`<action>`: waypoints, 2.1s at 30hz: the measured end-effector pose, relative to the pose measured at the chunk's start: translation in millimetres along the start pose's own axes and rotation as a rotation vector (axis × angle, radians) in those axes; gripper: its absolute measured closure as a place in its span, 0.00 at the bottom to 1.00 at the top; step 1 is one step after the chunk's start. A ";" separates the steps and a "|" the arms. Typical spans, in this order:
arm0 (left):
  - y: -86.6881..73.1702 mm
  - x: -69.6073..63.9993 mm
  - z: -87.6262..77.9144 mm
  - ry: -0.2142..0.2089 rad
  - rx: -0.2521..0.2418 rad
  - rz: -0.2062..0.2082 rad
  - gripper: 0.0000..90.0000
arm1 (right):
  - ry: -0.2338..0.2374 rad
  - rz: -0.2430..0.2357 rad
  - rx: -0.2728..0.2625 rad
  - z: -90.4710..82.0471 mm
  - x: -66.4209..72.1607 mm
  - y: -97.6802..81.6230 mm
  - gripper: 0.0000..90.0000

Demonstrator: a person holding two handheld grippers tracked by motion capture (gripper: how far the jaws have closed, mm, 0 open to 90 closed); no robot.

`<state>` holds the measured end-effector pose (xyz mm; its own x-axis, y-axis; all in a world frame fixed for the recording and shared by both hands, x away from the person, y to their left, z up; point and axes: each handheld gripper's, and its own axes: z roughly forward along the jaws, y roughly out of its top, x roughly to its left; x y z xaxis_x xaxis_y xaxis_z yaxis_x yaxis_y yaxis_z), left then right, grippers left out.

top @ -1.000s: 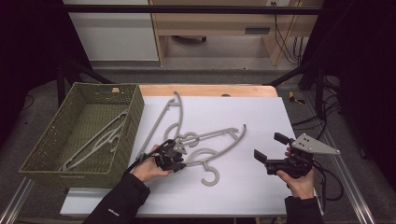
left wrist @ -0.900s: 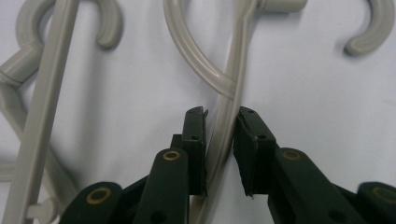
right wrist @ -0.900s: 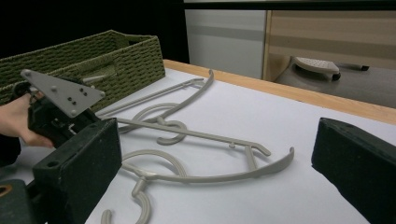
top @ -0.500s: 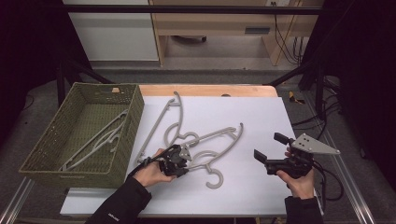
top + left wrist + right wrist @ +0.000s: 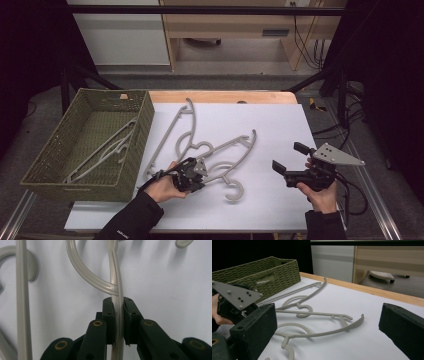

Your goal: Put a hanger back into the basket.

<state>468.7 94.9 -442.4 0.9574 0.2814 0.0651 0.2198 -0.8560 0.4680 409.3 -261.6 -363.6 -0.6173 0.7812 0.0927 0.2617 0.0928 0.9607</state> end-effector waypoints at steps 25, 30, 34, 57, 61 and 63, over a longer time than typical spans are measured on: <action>-17.1 -8.7 -71.5 -0.004 -0.225 -0.146 0.91 | 0.002 0.001 -0.005 -1.4 -1.0 -0.7 0.02; -19.6 -8.5 -85.6 0.012 -0.259 -0.165 0.91 | -0.003 0.001 -0.004 -0.9 -1.3 -1.2 0.02; -19.6 -10.2 -96.8 0.028 -0.300 -0.188 0.91 | -0.004 0.005 0.003 -1.0 -1.2 -1.4 0.02; -30.7 13.6 -190.3 0.117 -0.383 -0.200 0.91 | -0.004 0.002 0.005 0.4 -0.7 -1.4 0.02; -41.3 21.2 -204.3 0.131 -0.400 -0.221 0.91 | -0.002 -0.002 0.008 1.1 -0.7 -1.7 0.02; -47.3 24.8 -210.7 0.149 -0.403 -0.229 0.91 | -0.005 -0.002 0.010 1.5 -0.6 -1.7 0.02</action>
<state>442.6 233.7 -277.3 0.8489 0.5275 0.0324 0.3037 -0.5370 0.7871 410.3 -261.3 -365.7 -0.6143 0.7840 0.0894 0.2679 0.1006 0.9582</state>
